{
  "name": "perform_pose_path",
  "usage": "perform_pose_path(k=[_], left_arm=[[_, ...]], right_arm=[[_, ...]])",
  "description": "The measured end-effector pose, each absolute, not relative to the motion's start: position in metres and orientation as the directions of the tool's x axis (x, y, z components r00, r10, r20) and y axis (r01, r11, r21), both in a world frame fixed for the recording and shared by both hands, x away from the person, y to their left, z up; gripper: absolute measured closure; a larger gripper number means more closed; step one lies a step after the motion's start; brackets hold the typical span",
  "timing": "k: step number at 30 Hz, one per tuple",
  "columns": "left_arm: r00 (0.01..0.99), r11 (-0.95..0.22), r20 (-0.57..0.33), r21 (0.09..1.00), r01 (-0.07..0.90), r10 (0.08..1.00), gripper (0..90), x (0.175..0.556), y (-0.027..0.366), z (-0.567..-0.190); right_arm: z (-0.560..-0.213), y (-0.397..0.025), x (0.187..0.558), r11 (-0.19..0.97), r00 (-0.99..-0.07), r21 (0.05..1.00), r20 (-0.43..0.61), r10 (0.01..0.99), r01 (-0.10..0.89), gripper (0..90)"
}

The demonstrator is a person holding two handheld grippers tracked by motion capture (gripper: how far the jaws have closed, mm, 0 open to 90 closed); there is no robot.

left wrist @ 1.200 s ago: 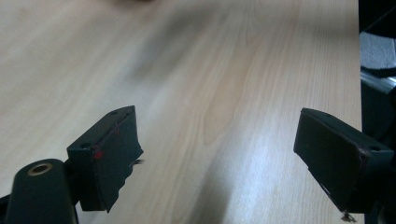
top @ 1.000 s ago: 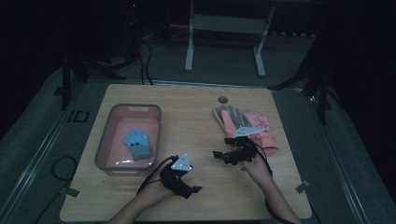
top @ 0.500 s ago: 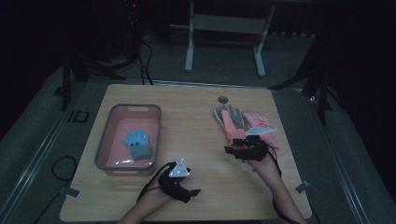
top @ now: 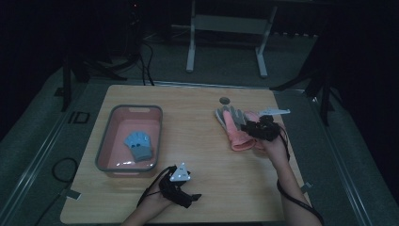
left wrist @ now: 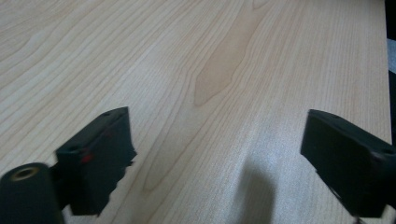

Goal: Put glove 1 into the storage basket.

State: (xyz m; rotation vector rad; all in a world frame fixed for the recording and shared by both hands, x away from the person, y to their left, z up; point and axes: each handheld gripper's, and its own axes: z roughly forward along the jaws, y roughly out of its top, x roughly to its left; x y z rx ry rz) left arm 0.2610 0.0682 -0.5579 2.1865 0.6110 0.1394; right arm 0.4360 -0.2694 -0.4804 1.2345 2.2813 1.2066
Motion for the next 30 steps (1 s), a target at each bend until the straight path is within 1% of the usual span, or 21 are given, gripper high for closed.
perform_pose_path(k=[2,5,9,14,17,20,24,27,30], left_arm=[[0.874,-0.528,-0.103,0.761,0.376,0.474,7.3,0.26,0.068,-0.558],[0.876,-0.526,-0.1,0.766,0.37,0.471,1.6,0.259,0.068,-0.557],[0.875,-0.528,-0.085,0.768,0.362,0.477,1.6,0.258,0.069,-0.557],[0.874,-0.521,-0.091,0.772,0.365,0.477,1.6,0.258,0.07,-0.558],[0.874,-0.52,-0.091,0.772,0.365,0.477,1.6,0.258,0.07,-0.558],[0.876,-0.521,-0.092,0.772,0.363,0.474,1.6,0.258,0.07,-0.559],[0.874,-0.519,-0.09,0.774,0.363,0.477,1.6,0.258,0.07,-0.559],[0.873,-0.515,-0.091,0.777,0.363,0.478,1.6,0.258,0.071,-0.558],[0.873,-0.52,-0.085,0.774,0.361,0.481,1.6,0.258,0.071,-0.559]], right_arm=[[-0.482,-0.269,0.444,0.29,-0.587,0.774,0.127,0.8,0.563,60.3],[-0.486,-0.267,0.458,0.297,-0.577,0.753,0.132,0.806,0.587,59.5],[-0.495,-0.261,0.475,0.305,-0.567,0.726,0.141,0.811,0.616,57.0],[-0.508,-0.254,0.487,0.329,-0.556,0.692,0.125,0.822,0.642,58.7],[-0.521,-0.25,0.492,0.361,-0.548,0.657,0.096,0.831,0.662,62.2],[-0.527,-0.246,0.493,0.387,-0.553,0.645,0.067,0.83,0.659,66.4],[-0.527,-0.24,0.492,0.412,-0.554,0.626,0.039,0.832,0.662,80.6],[-0.526,-0.236,0.49,0.398,-0.529,0.62,0.031,0.848,0.676,86.1],[-0.521,-0.231,0.484,0.349,-0.477,0.628,0.042,0.878,0.696,87.8]])
